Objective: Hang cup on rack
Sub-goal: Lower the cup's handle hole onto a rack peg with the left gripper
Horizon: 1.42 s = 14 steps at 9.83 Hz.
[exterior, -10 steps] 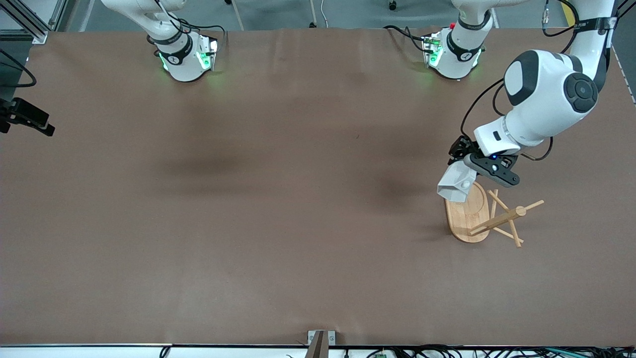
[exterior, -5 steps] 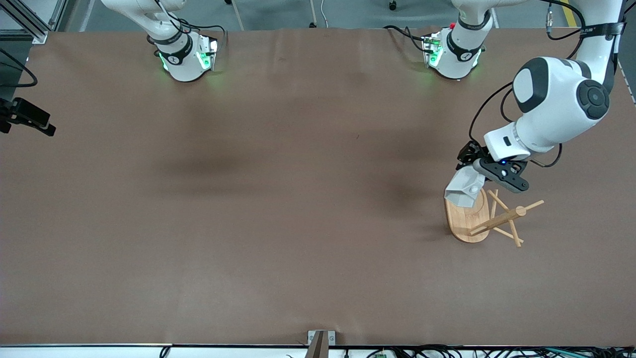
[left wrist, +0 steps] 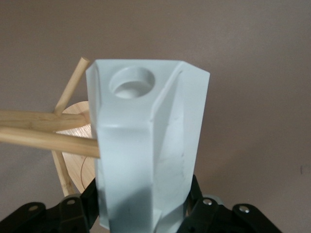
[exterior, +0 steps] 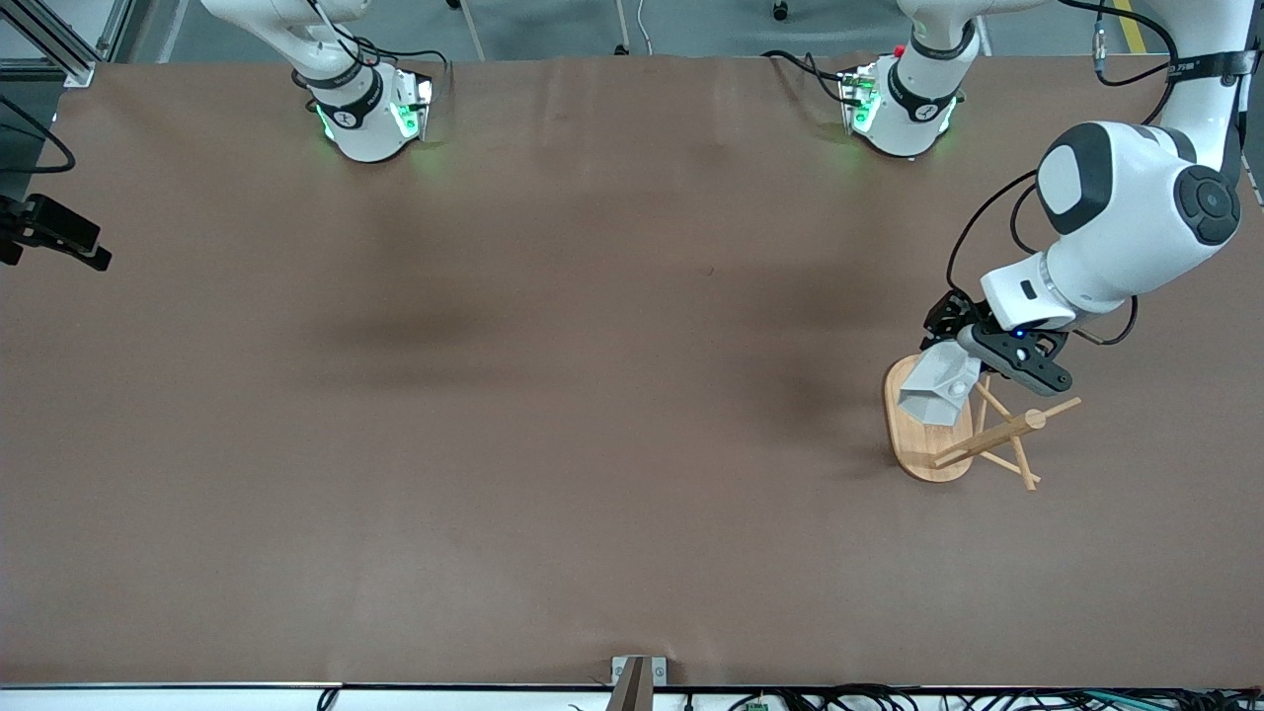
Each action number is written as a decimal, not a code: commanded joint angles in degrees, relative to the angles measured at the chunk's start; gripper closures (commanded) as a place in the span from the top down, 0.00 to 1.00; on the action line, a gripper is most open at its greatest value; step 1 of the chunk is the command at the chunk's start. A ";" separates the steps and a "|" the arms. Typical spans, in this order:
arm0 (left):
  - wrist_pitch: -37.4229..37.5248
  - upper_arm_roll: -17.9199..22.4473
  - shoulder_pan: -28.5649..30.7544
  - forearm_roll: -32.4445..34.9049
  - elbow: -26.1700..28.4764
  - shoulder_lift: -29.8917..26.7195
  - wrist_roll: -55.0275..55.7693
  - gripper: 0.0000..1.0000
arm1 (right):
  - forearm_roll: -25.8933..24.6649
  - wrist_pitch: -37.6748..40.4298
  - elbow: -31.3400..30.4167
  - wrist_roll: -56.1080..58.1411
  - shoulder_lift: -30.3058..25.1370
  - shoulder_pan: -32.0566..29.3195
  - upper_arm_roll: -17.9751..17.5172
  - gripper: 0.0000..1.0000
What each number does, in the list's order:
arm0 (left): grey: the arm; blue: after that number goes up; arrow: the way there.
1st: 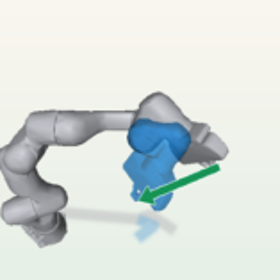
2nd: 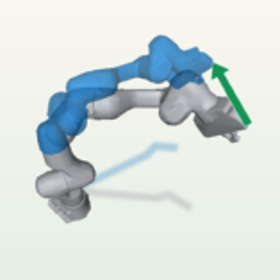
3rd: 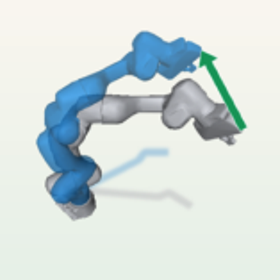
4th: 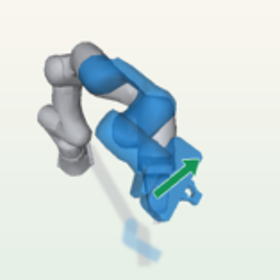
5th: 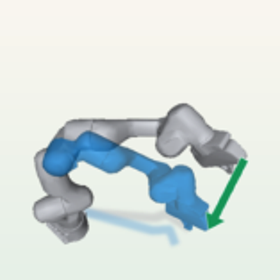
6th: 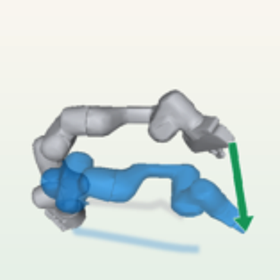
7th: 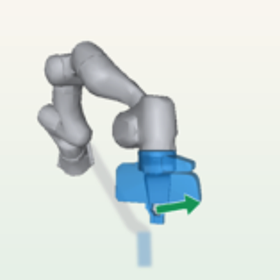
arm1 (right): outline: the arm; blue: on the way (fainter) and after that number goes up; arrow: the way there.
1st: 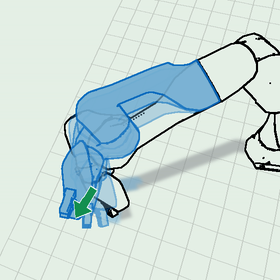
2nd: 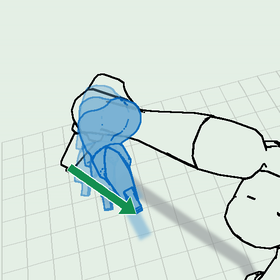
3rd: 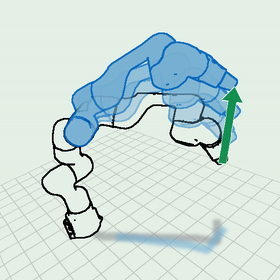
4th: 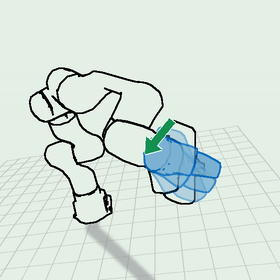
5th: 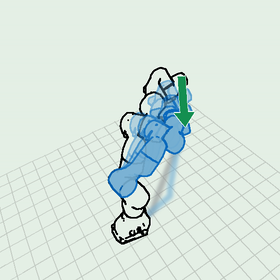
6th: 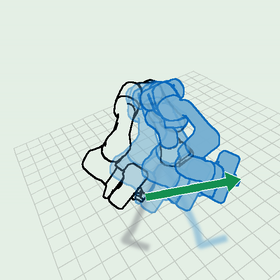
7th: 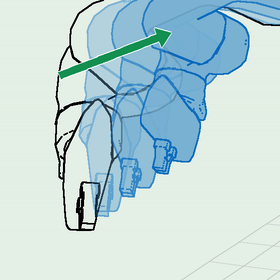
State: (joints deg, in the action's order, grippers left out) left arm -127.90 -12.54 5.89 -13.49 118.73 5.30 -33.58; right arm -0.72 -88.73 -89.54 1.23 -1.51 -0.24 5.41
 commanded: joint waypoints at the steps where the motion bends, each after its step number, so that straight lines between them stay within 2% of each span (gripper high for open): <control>1: -0.50 1.19 -0.09 -0.75 -1.13 3.22 -2.62 0.01 | -0.24 -0.13 -0.37 -0.88 -0.87 -0.73 -0.84 1.00; 8: -0.59 4.28 0.08 -0.75 -2.18 5.68 -3.95 0.04 | -0.86 -0.04 -0.02 -0.88 -0.87 -0.55 -0.84 1.00; 9: -0.51 4.28 0.08 -0.84 -2.18 5.68 -3.25 0.21 | -0.86 -0.04 -0.02 -0.79 -0.87 -0.64 -0.84 1.00; 10: -0.50 4.28 0.17 -1.01 -2.18 5.68 -3.07 0.95 | -0.86 -0.04 -0.02 -0.79 -0.87 -0.64 -0.84 1.00; 11: -0.50 4.28 0.17 -1.01 -2.18 5.33 -2.98 1.00 | -0.86 -0.04 -0.02 -0.79 -0.87 -0.56 -0.84 1.00; 14: 0.98 4.28 -0.18 -0.23 -3.94 2.45 7.26 1.00 | -0.77 -0.04 -0.02 -0.79 -0.87 -0.56 -0.84 1.00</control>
State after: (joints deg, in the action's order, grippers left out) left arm -127.95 -8.40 6.03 -13.56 114.76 8.83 -30.36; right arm -0.73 -88.76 -89.15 1.23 -1.51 -0.24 5.36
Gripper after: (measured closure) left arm 0.000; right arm 0.000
